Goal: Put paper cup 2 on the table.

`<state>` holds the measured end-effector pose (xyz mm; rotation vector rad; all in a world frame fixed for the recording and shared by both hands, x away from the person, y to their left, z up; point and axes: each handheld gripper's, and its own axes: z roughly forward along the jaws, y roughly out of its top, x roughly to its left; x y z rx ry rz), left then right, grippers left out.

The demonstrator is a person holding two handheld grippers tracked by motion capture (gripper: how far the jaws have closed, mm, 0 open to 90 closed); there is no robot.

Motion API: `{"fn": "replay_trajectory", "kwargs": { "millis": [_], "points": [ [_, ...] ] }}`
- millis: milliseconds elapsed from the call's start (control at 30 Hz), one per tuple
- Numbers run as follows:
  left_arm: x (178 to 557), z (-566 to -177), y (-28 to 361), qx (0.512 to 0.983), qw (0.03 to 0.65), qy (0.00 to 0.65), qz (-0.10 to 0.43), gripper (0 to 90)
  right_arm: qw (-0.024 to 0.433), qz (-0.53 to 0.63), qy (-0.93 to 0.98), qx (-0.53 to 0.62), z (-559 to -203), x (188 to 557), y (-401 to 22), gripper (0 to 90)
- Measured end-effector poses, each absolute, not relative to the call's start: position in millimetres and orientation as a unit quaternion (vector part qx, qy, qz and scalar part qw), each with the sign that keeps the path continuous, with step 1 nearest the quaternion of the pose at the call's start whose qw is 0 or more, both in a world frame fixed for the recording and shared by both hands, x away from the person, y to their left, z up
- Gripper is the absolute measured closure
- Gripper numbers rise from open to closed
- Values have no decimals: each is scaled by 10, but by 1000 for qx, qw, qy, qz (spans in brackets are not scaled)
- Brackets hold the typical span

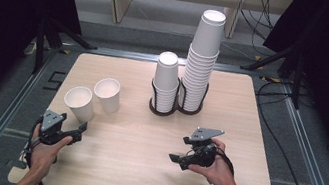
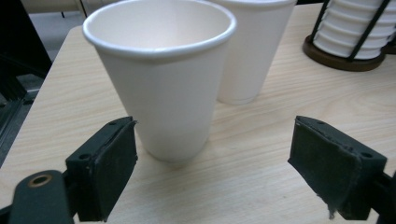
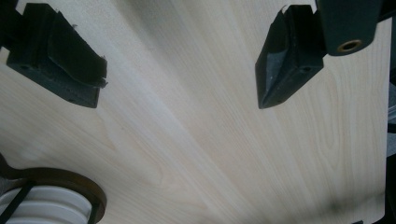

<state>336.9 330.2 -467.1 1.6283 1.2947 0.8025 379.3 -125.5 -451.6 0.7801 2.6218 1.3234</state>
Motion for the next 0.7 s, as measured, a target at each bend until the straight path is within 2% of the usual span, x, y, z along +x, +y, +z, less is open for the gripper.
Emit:
{"fn": "replay_trajectory", "kwargs": {
  "millis": [700],
  "points": [
    [3063, -4543, 2891, 672, 478, 478, 300, 144, 53, 437, 857, 266, -4526, 3791, -1330, 160]
  ]
}}
